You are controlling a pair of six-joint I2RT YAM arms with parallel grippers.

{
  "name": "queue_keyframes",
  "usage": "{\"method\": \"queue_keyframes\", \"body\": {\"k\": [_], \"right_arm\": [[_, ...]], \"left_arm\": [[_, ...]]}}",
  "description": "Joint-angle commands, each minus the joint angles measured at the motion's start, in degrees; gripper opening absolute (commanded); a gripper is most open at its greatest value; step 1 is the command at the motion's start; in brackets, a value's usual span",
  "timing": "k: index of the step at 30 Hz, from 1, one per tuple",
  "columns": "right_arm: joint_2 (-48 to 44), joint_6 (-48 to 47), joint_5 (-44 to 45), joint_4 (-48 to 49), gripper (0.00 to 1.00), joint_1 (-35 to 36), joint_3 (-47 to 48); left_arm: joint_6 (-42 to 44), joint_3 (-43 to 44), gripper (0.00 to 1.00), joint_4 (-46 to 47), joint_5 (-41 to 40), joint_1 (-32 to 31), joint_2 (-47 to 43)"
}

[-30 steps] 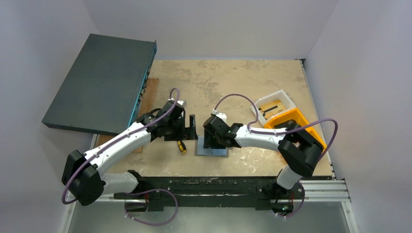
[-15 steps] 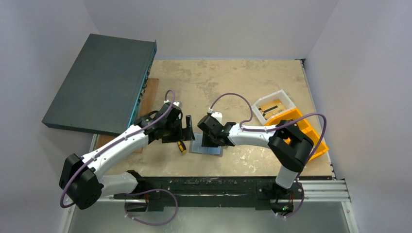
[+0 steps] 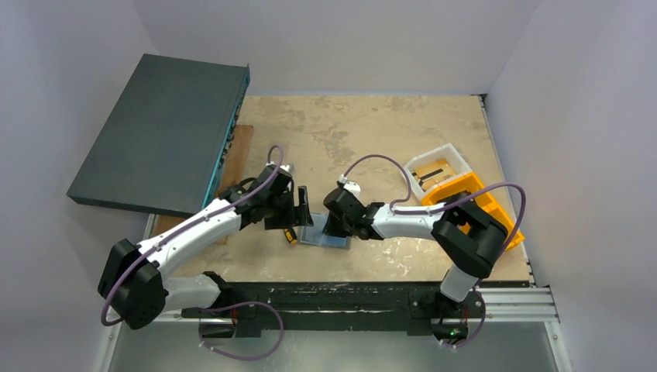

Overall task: Take the credit cards out of the card holder
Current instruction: Remove the credit card from the card holder.

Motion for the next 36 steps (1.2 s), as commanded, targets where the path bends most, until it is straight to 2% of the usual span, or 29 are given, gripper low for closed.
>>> {"method": "queue_keyframes", "body": {"k": [1,9,13,27,33,36], "right_arm": [[1.0,-0.4,-1.8,-3.4,0.0,-0.4,-5.4],[-2.3,-1.1,-7.0,5.7,0.0,-1.8,-11.9],[-2.1,-1.3,-9.0,8.4,0.0,-2.6,-13.3],[-1.1,-1.2,-12.3,12.5,0.0,-5.4,-17.0],[-1.5,-0.9,-12.4,13.1,0.0,-5.4,-17.4],[-2.0,-1.1,-12.8,13.1,0.0,-5.4,-17.0]], "left_arm": [[-0.1,-0.7,0.75,4.8,3.6,-0.1,2.1],[0.1,-0.1,0.61,9.4,7.1,-1.6,8.0],[-0.2,0.4,0.5,10.7,7.3,-2.2,11.6],[-0.9,0.2,0.43,11.6,5.4,-2.6,16.5],[-1.6,-0.4,0.34,13.6,7.4,-2.7,17.7],[-2.0,-0.6,0.25,14.1,8.0,-2.7,17.9]]}}
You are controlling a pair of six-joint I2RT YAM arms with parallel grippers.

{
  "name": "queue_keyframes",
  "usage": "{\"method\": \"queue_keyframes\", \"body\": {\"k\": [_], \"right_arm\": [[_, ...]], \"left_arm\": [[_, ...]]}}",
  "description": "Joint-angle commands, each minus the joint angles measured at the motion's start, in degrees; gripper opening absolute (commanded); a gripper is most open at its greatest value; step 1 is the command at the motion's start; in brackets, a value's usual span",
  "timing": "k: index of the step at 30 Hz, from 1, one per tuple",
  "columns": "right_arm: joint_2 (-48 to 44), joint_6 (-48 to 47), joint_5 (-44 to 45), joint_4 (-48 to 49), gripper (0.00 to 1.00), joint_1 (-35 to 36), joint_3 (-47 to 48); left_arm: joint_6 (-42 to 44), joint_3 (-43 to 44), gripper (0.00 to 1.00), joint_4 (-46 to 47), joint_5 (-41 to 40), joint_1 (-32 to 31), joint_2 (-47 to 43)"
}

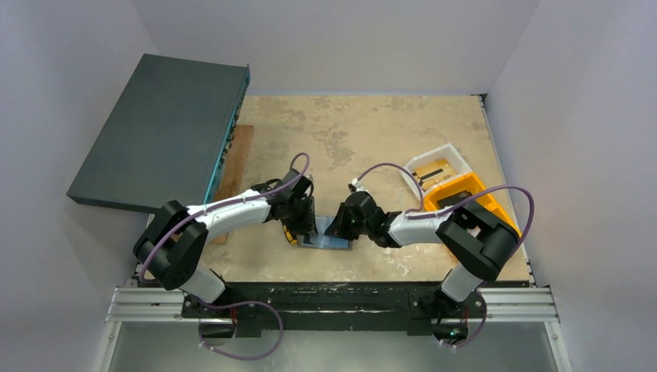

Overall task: Take the credit cards out of the card holder
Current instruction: Remove the credit card from the card holder.

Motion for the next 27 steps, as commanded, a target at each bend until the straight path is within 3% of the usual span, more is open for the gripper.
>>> {"method": "queue_keyframes", "body": {"k": [1,4,5,11,15,24,27], "right_arm": [[1.4,-1.6,-0.2,-8.7,0.0,0.2,-2.4],[-0.2,-2.1,-0.4,-9.1,0.0,0.2,-1.5],[-0.9,-2.3,-0.5,-9.6,0.04,0.2,-1.1],[-5.8,-4.1,-0.6,-14.6,0.26,0.2,3.8],[-9.3,-4.8,0.4,-19.2,0.35,0.2,6.6],[-13.6,-4.9,8.1,-29.5,0.36,0.2,7.6],[-15.9,-4.5,10.5,-31.7,0.36,0.2,6.8]], "left_arm": [[-1.2,-0.4,0.2,3.3,1.8,-0.3,0.2],[-1.4,-0.5,0.03,3.2,1.7,-0.3,-0.6],[-1.6,-0.5,0.0,3.0,1.6,-0.3,-0.9],[-1.7,-1.3,0.0,2.2,0.7,-0.3,-2.7],[-1.8,-1.8,0.0,2.3,0.4,-0.4,-3.5],[-1.6,-1.3,0.0,1.7,0.1,-1.5,-5.4],[-1.7,-0.4,0.04,1.6,0.0,-2.7,-5.4]]}}
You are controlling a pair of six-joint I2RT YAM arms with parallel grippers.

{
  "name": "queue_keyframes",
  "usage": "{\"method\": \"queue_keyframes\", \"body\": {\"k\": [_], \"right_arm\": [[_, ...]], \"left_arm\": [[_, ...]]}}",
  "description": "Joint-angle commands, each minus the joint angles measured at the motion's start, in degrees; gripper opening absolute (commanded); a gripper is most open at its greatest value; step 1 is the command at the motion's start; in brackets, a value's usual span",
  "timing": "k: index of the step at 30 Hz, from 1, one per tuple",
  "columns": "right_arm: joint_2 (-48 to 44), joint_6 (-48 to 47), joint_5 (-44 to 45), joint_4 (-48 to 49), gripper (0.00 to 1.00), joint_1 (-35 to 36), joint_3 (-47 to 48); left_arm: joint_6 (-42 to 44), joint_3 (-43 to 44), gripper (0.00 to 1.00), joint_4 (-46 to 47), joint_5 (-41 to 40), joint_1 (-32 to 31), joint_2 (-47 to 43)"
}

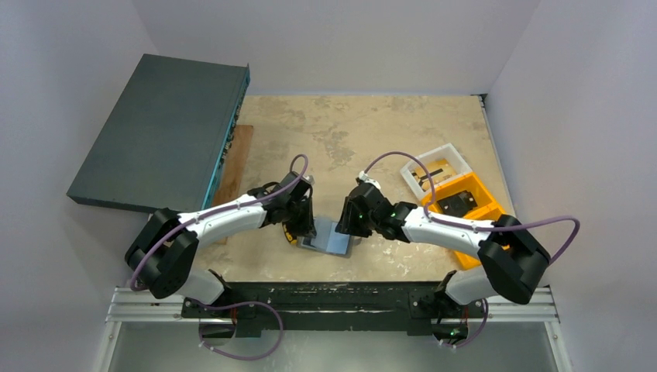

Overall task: Take the credit cards out of the card holder
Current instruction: Remove the credit card from the card holder.

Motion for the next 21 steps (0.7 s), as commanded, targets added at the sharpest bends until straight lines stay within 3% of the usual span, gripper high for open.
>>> {"method": "queue_keyframes", "body": {"k": [1,9,21], "right_arm": [[-4.1,-0.1,5.9,-6.0,0.36,0.2,-0.6],[-9.0,1.2,9.9,-11.0,0.36,0.1,-1.4],[-13.5,3.4,12.0,-13.7,0.36,0.0,-4.3]], "left_arm": [[-0.6,1.6,0.06,0.6,-0.5,-2.0,-1.5],[-2.0,5.8,0.21,1.1,-0.6,-6.3,1.7],[-2.3,12.2,0.31,3.1,1.1,-9.3,11.1]]}}
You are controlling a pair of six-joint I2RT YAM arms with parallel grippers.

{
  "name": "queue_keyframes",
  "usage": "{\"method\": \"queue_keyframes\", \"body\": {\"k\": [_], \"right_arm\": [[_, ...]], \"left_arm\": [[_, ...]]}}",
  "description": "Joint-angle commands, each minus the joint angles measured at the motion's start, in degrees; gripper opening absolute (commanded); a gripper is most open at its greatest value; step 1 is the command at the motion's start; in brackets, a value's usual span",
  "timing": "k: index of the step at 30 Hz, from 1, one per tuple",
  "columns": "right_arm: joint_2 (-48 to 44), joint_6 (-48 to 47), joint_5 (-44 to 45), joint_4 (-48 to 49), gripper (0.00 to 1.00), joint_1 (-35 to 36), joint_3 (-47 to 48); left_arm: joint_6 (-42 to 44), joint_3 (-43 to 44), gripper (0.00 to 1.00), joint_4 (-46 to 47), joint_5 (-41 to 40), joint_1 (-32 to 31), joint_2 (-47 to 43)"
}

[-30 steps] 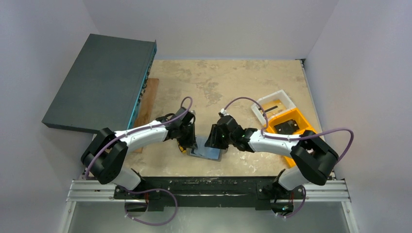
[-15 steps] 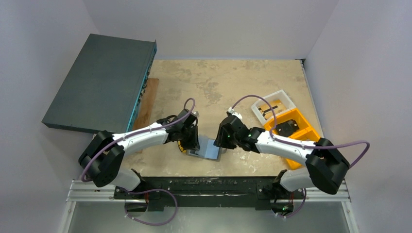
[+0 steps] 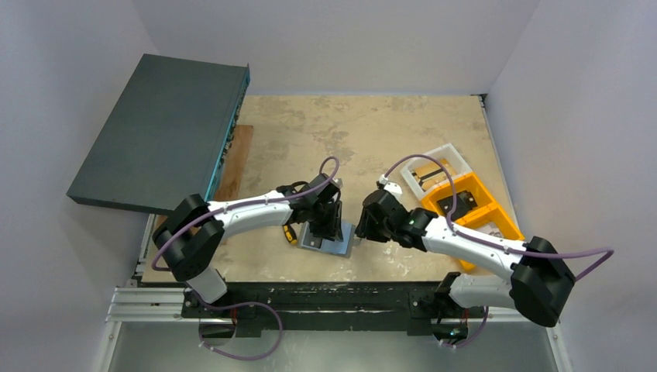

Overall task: Take the credit cards out of the card holder
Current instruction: Remove the credit card from the card holder.

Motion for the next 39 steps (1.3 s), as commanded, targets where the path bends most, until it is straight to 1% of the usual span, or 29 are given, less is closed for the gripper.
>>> {"method": "queue_keyframes", "body": {"k": [1,7,11,14,18,26,30,32,39], "right_arm": [[-2.2,1.8,2.7,-1.3,0.36,-0.1,-1.6],[-3.1,2.0,2.5,-1.6,0.36,0.0,-2.0],[-2.8,1.5,1.5,-1.4,0.35,-0.1,-1.1],[-2.5,1.1,0.4,-0.9,0.35,0.0,0.1],[-2.1,0.9,-1.5,1.1,0.35,0.0,1.1],[2.9,-0.4,-7.3,7.2,0.33,0.2,4.4],[7.1,-0.5,-11.2,11.8,0.33,0.3,6.1],[9.5,-0.3,-13.0,14.2,0.33,0.3,6.8],[18.6,1.0,-20.4,22.7,0.27,0.3,6.8]], "left_arm": [[-0.8,3.2,0.32,2.5,1.4,-0.4,2.6],[-0.9,4.6,0.39,3.9,3.2,-0.6,5.9],[-0.7,5.3,0.43,3.0,3.4,-0.6,6.1],[0.0,5.8,0.46,1.1,2.1,-0.2,3.9],[0.7,5.0,0.47,-1.1,1.2,1.9,0.0],[3.1,0.2,0.47,-6.1,-1.8,9.2,-8.2],[3.8,-2.4,0.45,-7.0,-2.8,12.0,-10.0],[3.7,-3.3,0.42,-7.1,-3.7,12.2,-10.3],[3.0,-4.7,0.28,-4.9,-3.8,12.3,-7.3]]}}
